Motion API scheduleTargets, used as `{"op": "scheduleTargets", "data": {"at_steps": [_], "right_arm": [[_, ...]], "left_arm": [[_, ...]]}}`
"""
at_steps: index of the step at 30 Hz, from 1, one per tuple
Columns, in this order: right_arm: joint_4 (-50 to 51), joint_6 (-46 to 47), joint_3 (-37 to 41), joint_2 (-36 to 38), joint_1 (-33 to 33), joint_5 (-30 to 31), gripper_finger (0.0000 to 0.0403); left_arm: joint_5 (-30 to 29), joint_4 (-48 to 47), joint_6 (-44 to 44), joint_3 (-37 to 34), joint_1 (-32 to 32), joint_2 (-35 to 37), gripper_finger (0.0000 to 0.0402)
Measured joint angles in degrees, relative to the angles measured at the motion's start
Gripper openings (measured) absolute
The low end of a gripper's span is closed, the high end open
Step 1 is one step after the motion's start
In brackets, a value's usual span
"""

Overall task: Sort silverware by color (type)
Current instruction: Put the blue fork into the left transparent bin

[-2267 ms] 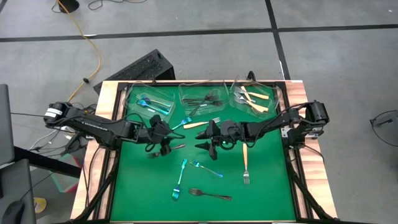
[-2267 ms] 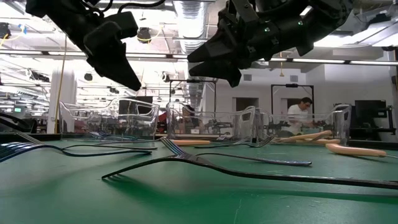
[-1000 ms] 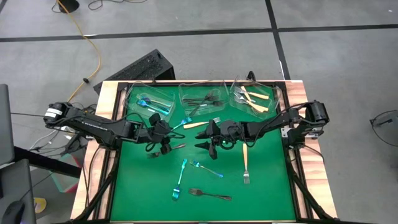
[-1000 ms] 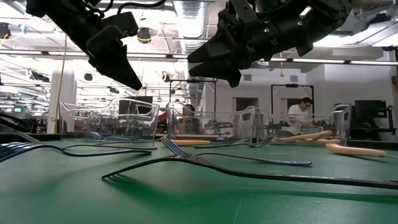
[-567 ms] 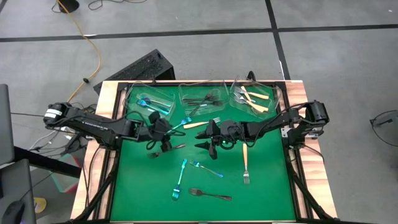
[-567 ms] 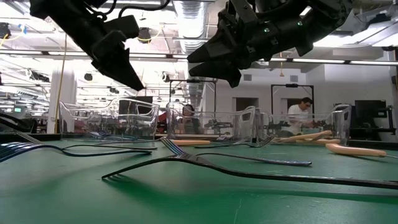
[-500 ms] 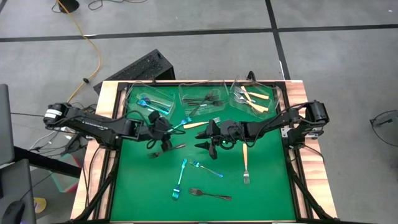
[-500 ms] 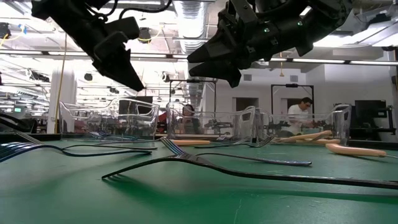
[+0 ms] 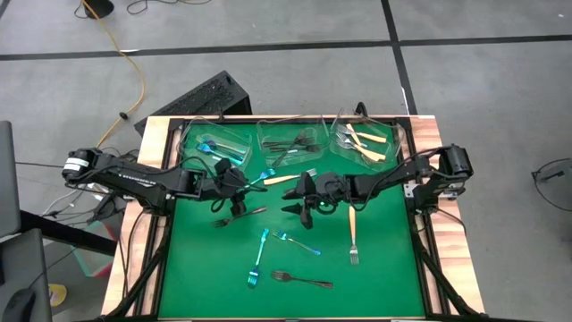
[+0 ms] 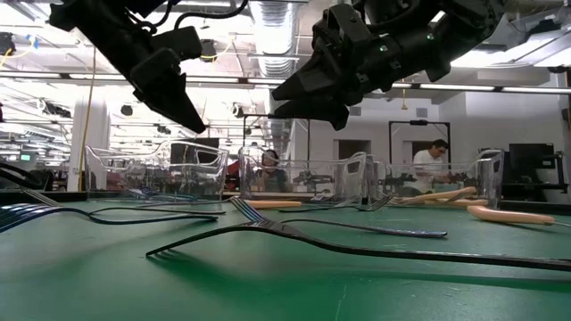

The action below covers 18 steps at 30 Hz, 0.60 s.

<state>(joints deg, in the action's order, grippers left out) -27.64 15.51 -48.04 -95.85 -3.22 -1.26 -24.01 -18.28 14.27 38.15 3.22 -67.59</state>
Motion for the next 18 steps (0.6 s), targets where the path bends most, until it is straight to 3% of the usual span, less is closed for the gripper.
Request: {"op": "scheduleTargets", "data": {"at_steps": [8,12,18], "right_arm": [[0.70,-0.04,-0.02,-0.01,-0.09,-0.05,0.0205],[0.70,-0.03,-0.02,-0.02,-0.09,-0.06,0.0205],[1.91,0.03,-0.02,-0.02,-0.11,0.42,0.0205]], "left_arm": [[2.38,-0.03,-3.49,0.00,0.00,0.00,0.0144],[-0.48,-0.23,-0.46,0.00,0.00,0.00,0.0144],[1.22,-0.25,0.41,0.00,-0.51,0.00,0.0144]]}}
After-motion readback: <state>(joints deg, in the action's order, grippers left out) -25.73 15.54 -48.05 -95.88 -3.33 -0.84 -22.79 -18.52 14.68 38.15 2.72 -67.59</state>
